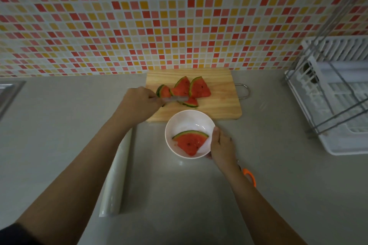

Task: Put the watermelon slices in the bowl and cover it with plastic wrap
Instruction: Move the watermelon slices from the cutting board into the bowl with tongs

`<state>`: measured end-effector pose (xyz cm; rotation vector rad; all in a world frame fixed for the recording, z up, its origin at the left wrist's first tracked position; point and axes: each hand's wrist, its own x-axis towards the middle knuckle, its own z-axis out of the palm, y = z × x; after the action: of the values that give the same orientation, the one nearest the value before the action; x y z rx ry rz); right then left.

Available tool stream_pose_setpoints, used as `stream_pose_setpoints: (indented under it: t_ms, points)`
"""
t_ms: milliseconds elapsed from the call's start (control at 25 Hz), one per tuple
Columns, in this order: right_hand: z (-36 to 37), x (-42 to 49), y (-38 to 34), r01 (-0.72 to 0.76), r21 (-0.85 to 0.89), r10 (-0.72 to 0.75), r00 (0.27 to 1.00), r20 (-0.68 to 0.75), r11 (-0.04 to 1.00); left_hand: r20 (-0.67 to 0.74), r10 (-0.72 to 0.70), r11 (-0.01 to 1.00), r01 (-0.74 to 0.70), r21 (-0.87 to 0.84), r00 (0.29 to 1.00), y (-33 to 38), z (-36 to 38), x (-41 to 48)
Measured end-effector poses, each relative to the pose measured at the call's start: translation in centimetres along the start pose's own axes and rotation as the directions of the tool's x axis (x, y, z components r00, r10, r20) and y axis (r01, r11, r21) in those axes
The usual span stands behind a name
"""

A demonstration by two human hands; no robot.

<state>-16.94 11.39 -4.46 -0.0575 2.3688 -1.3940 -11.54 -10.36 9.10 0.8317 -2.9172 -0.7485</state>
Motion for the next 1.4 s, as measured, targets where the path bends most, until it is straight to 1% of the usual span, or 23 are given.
stream_pose_setpoints:
  t_ms: [40,80,160,280,360,640,720,840,880,960,1000,1040,1080,1160,1200,1280,1320,1400]
  points:
    - [0.0,0.0,0.1,0.004,-0.011,-0.004,1.000,0.004,1.000,-0.020,-0.077,0.989,0.074,-0.129,0.997,0.0,0.9,1.1]
    - [0.0,0.0,0.1,0.010,-0.022,-0.010,1.000,0.007,1.000,-0.017,-0.145,0.965,0.137,-0.223,0.989,-0.2,2.1,2.1]
    - [0.0,0.1,0.3,0.018,-0.040,-0.018,1.000,0.006,0.999,0.023,-0.259,0.901,0.250,-0.353,0.966,-0.4,4.4,3.8]
    - [0.0,0.3,0.2,-0.002,-0.011,0.002,1.000,0.014,1.000,0.101,-0.339,0.777,0.339,-0.531,0.935,-0.1,6.7,6.0]
    - [0.0,0.4,0.1,0.002,-0.026,-0.001,1.000,0.009,1.000,0.121,-0.342,0.736,0.346,-0.582,0.932,0.3,7.3,7.2]
    - [0.0,0.5,0.2,-0.006,-0.033,0.006,1.000,0.013,0.999,0.078,-0.365,0.682,0.323,-0.656,0.928,0.4,8.3,8.1]
    - [0.0,0.5,0.2,-0.003,-0.027,0.004,1.000,0.011,1.000,0.080,-0.380,0.651,0.328,-0.684,0.921,0.3,7.9,7.8]
    - [-0.1,0.4,0.1,0.001,-0.033,-0.001,1.000,0.009,0.999,0.090,-0.400,0.631,0.345,-0.695,0.912,-0.4,6.2,6.8]
    - [-0.1,0.4,0.0,0.001,-0.035,-0.001,1.000,0.010,0.999,0.108,-0.395,0.594,0.343,-0.728,0.912,-0.8,5.6,6.3]
    - [-0.1,0.4,-0.1,0.002,-0.043,-0.002,1.000,0.009,0.999,0.161,-0.349,0.483,0.325,-0.813,0.923,-2.0,4.4,5.1]
    - [-0.1,0.5,-0.1,0.009,-0.049,-0.009,1.000,0.005,0.999,0.187,-0.309,0.459,0.318,-0.829,0.932,-2.8,3.8,4.2]
    - [0.0,0.5,0.0,0.017,-0.052,-0.017,1.000,0.003,0.998,0.211,-0.255,0.471,0.312,-0.825,0.944,-3.7,3.3,3.4]
    - [0.0,0.5,0.0,0.023,-0.051,-0.023,1.000,0.002,0.998,0.233,-0.189,0.512,0.298,-0.806,0.954,-4.8,2.8,2.5]
    - [0.1,0.3,0.1,0.044,-0.048,-0.045,0.999,-0.013,0.998,0.296,-0.042,0.639,0.253,-0.727,0.954,-6.3,2.5,0.8]
    - [0.1,0.3,0.2,0.059,-0.061,-0.061,0.998,-0.029,0.996,0.338,0.013,0.710,0.229,-0.666,0.941,-6.6,2.6,0.2]
    - [0.1,0.3,0.2,0.071,-0.089,-0.076,0.996,-0.052,0.994,0.389,0.055,0.838,0.169,-0.518,0.920,-6.5,3.3,-0.6]
    - [0.1,0.3,0.1,0.068,-0.093,-0.073,0.996,-0.050,0.993,0.381,0.072,0.889,0.114,-0.444,0.922,-6.1,3.8,-0.8]
    - [0.2,0.3,0.0,0.057,-0.093,-0.060,0.998,-0.029,0.994,0.332,0.145,0.956,-0.045,-0.289,0.932,-5.2,4.2,-0.7]
